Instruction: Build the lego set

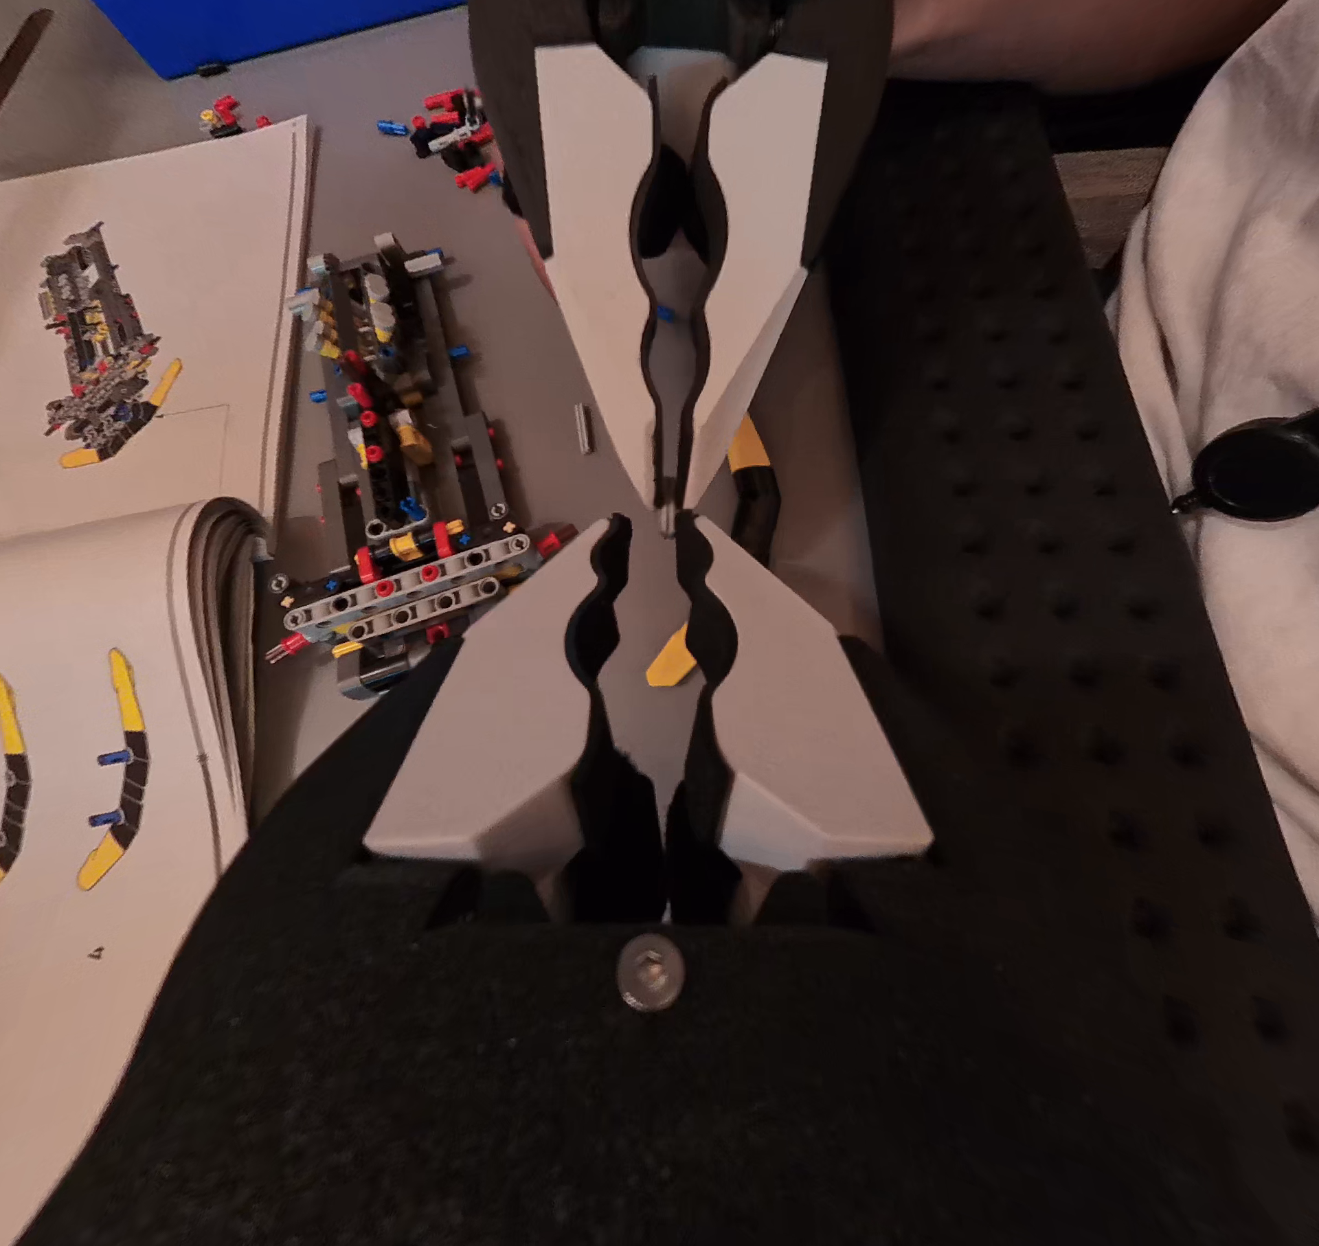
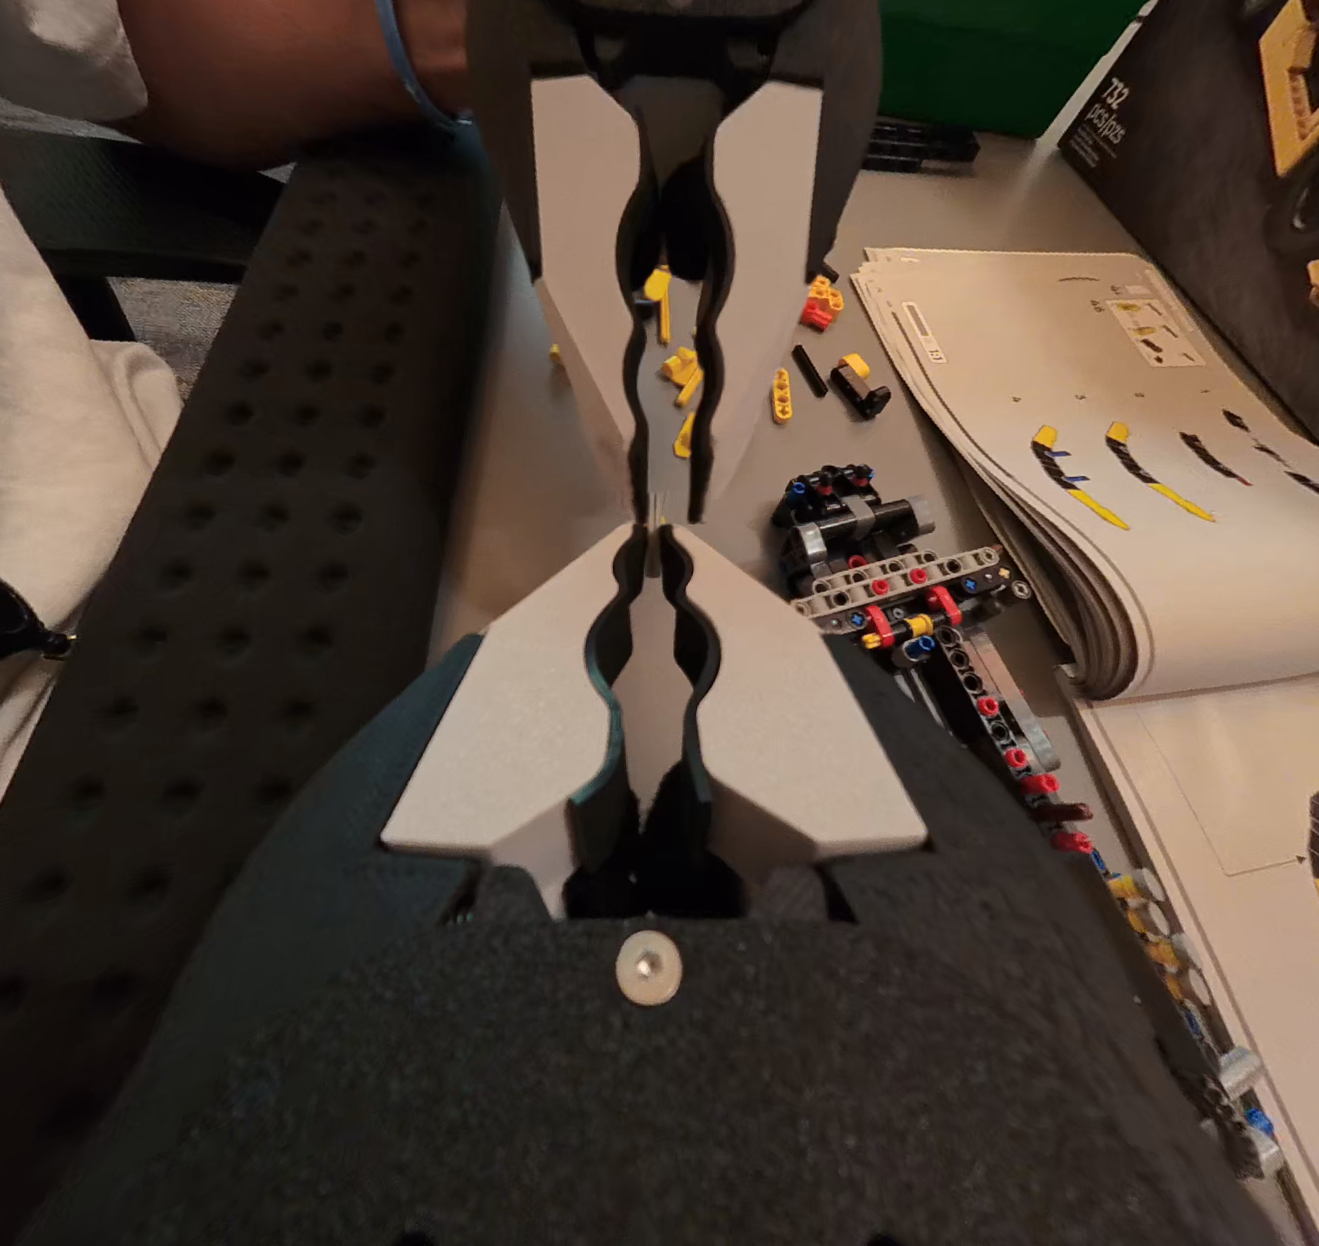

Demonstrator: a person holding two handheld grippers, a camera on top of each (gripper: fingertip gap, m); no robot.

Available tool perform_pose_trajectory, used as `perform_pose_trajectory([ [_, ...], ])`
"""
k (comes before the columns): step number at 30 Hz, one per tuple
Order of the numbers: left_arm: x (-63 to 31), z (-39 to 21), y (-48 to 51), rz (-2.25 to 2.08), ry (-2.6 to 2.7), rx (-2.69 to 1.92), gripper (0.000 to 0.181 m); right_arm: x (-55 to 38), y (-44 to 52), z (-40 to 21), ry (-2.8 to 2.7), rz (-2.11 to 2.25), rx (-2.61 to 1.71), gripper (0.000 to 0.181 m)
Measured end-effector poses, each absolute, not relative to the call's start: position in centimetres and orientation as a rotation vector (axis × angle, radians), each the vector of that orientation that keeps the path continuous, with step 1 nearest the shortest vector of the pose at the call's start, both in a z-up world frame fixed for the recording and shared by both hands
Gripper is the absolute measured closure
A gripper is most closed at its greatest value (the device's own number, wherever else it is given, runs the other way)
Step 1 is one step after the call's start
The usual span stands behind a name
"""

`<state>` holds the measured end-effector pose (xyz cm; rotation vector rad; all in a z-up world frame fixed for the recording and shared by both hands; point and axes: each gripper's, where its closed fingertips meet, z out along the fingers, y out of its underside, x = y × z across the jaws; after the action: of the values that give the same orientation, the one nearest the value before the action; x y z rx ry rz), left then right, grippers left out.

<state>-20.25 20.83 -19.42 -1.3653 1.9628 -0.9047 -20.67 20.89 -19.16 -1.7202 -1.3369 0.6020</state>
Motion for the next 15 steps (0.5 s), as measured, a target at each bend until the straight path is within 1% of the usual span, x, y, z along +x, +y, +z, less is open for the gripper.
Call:
perform_pose_trajectory([
  [2,-20.3,-19.4,20.4,-0.922,1.978,-1.356,0.178,-20.8,20.8,-19.2,-1.344,0.584,-1.711,0.178],
  [7,-20.5,-19.5,20.7,-0.854,1.990,-1.304,0.178,-20.8,21.1,-19.4,-1.322,0.603,-1.726,0.177],
  [8,-20.7,-19.7,21.1,-0.841,1.994,-1.320,0.178,-20.7,21.3,-19.5,-1.305,0.604,-1.746,0.174],
  [9,-21.2,-19.9,21.9,-0.819,1.984,-1.350,0.178,-20.5,21.4,-19.6,-1.286,0.616,-1.766,0.168],
  [11,-22.7,-20.4,25.7,-0.700,1.914,-1.454,0.179,-20.1,21.5,-19.6,-1.235,0.664,-1.792,0.163],
  [13,-24.9,-21.7,29.4,-0.629,1.841,-1.606,0.179,-19.4,21.7,-19.8,-1.176,0.712,-1.824,0.161],
  [15,-26.8,-23.3,31.1,-0.639,1.822,-1.731,0.179,-18.6,22.2,-20.2,-1.120,0.717,-1.863,0.160],
])
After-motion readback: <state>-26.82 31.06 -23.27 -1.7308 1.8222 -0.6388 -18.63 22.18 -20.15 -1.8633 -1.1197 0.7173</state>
